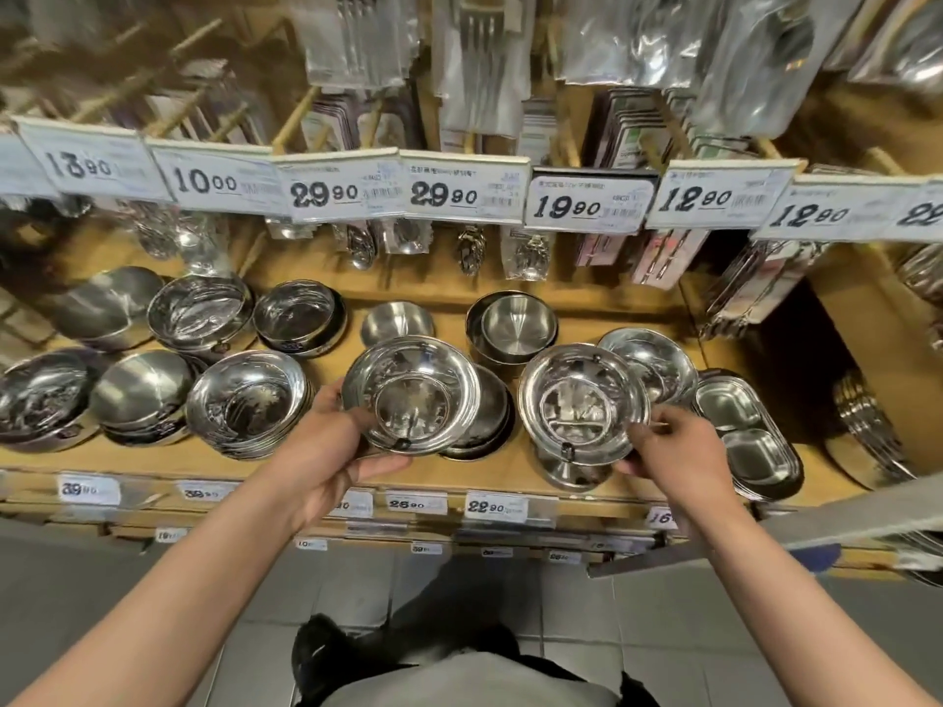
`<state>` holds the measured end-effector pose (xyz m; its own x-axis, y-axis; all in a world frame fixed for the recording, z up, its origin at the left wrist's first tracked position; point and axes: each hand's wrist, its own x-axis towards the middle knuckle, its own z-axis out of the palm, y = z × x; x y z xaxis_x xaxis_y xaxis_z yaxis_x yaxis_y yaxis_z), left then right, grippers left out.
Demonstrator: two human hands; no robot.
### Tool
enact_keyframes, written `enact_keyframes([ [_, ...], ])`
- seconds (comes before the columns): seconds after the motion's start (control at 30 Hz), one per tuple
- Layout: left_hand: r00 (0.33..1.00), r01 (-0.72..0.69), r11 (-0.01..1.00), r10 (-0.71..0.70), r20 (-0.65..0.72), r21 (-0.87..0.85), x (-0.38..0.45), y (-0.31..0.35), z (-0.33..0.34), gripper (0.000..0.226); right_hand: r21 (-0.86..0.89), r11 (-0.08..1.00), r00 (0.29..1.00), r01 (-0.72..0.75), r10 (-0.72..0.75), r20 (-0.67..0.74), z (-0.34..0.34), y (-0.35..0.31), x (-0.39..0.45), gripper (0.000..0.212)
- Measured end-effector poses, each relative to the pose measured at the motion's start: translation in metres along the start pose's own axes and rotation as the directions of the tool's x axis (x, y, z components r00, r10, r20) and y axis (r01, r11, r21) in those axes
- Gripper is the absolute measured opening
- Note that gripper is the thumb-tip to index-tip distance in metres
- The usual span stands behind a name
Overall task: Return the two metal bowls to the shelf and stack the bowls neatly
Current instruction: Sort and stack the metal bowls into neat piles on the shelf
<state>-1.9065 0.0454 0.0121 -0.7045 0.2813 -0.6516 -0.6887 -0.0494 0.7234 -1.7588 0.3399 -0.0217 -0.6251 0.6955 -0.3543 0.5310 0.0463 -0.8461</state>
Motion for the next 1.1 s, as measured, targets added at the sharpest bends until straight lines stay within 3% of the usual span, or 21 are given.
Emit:
enact_keyframes([
  [0.13,0.999,-0.035,0.999,0.036,0.035,-0.025,-0.004,0.013,-0.024,0.049,0.220,0.974,0.996,-0.052,0.034,0.086,0.023,-0.029,-0.015,0.013],
  [0.3,0.997,-0.064,0.996,0.067,0.039,-0.062,-0.003,0.039,-0.074,0.036,0.275,0.960,0.990,-0.053,0.014,0.142,0.069,-0.065,-0.041,0.011],
  [0.53,0.973,-0.188,0.953,0.213,-0.088,0.236,0.020,0.079,-0.164,0.016,0.271,0.958,0.994,-0.089,0.066,0.092,0.150,-0.097,-0.078,0.008],
  [0.67,0.992,-0.113,0.937,0.124,-0.012,0.329,0.038,0.094,-0.193,0.030,0.255,0.966,0.998,-0.044,0.032,0.054,0.188,-0.103,-0.096,0.017],
  [0.83,0.999,-0.044,0.921,0.042,0.012,0.388,0.050,0.106,-0.203,0.020,0.337,0.938,0.997,-0.078,0.067,0.046,0.219,-0.109,-0.116,0.025],
  [0.9,0.996,-0.051,0.863,0.081,-0.038,0.503,0.054,0.104,-0.202,0.012,0.334,0.939,0.996,-0.083,0.071,0.050,0.226,-0.109,-0.124,0.033],
  [1.0,0.963,-0.066,0.673,0.236,-0.130,0.737,0.063,0.101,-0.205,0.023,0.331,0.939,0.995,-0.096,0.084,0.051,0.232,-0.107,-0.131,0.033],
  [1.1,0.954,-0.067,0.658,0.263,-0.145,0.750,0.069,0.102,-0.206,0.028,0.344,0.930,0.992,-0.127,0.119,0.044,0.236,-0.107,-0.134,0.018],
])
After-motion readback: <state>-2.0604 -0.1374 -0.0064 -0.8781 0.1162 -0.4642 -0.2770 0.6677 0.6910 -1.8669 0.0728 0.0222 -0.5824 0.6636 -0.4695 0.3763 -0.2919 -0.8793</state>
